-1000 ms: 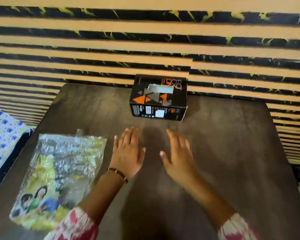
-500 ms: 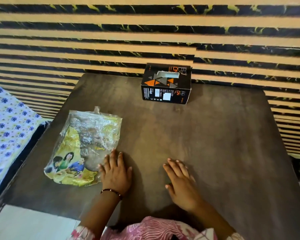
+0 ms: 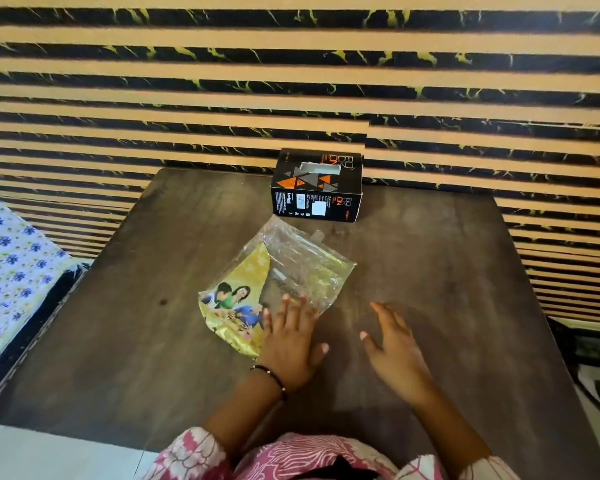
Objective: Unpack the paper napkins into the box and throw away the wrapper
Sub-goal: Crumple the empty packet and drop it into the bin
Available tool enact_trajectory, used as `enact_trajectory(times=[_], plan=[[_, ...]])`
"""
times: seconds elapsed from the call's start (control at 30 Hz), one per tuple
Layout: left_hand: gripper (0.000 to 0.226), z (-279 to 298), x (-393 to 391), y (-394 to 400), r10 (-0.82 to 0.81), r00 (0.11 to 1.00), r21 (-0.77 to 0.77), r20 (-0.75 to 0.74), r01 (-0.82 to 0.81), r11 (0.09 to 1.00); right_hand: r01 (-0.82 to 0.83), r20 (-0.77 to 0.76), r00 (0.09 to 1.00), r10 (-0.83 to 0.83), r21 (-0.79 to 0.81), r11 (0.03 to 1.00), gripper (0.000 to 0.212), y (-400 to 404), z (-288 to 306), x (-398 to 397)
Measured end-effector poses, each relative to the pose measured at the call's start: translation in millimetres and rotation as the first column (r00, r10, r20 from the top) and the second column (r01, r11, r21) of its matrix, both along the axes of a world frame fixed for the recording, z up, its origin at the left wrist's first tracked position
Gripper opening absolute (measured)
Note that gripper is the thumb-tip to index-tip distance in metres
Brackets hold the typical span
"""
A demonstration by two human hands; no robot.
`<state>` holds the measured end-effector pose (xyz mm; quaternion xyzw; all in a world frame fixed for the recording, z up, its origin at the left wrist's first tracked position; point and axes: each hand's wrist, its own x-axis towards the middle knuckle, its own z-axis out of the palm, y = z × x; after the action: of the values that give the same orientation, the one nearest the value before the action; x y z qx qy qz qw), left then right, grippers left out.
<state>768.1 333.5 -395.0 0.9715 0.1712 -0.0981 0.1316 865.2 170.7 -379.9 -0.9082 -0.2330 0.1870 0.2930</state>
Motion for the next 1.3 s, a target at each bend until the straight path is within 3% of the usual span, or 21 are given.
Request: enact_trajectory(times=[0.13, 0.23, 0.33, 0.53, 0.6, 0.67, 0.77, 0.9, 0.97, 1.17, 1.3], plan=[[0.067, -2.4, -12.9, 49.2, 0.365, 0.917, 0.034, 0.162, -0.375, 0.926, -0.115, 0.01, 0.993, 0.115, 0.035, 0.993, 0.055, 12.5, 2.6, -13.0], [0.067, -7.1, -25.9, 67.2, 0.529, 0.847, -0.018, 0.057, -0.529, 0.848, -0.217, -0.028, 0.976, 0.216, -0.013, 0.976, 0.056, 25.3, -3.0, -25.7], [0.066, -10.6, -34.1, 60.1, 0.485, 0.873, -0.002, -0.051, -0.486, 0.874, -0.282, -0.067, 0.958, 0.279, -0.045, 0.958, 0.059, 30.7, -10.8, -33.2], [0.061, -7.6, -42.3, 20.0, 0.26, 0.96, 0.009, -0.101, -0.261, 0.965, -0.3, -0.082, 0.952, 0.296, -0.049, 0.953, 0.06, 26.8, -18.1, -38.1], [0.051, -3.3, -43.4, 6.9, 0.117, 0.993, -0.053, -0.011, -0.118, 0.992, -0.292, -0.082, 0.954, 0.288, -0.053, 0.955, 0.061, 24.6, -19.6, -39.1], [0.045, 3.4, -44.3, -0.3, 0.026, 0.985, -0.079, 0.173, -0.013, 0.997, -0.274, -0.085, 0.959, 0.269, -0.058, 0.96, 0.062, 23.3, -19.9, -39.7], [0.051, 1.2, -38.8, 12.7, 0.083, 0.947, -0.009, 0.311, -0.084, 0.996, -0.2, -0.14, 0.971, 0.191, -0.051, 0.978, 0.064, 21.7, -17.5, -38.1], [0.057, 0.0, -31.5, 40.1, 0.379, 0.916, -0.034, 0.136, -0.378, 0.925, -0.156, -0.14, 0.979, 0.151, -0.026, 0.987, 0.062, 22.0, -16.6, -36.2], [0.06, -2.0, -29.7, 45.1, 0.421, 0.905, -0.063, 0.055, -0.418, 0.906, -0.17, -0.151, 0.975, 0.165, -0.019, 0.985, 0.06, 23.5, -16.0, -38.4], [0.059, -4.6, -31.9, 16.6, 0.246, 0.969, -0.2, 0.009, -0.239, 0.95, -0.189, -0.16, 0.97, 0.183, -0.022, 0.982, 0.059, 23.3, -14.3, -43.4], [0.059, 0.2, -30.0, 2.2, 0.106, 0.994, -0.18, 0.009, -0.102, 0.978, -0.189, -0.161, 0.971, 0.178, -0.055, 0.98, 0.057, 24.7, -18.0, -43.2]])
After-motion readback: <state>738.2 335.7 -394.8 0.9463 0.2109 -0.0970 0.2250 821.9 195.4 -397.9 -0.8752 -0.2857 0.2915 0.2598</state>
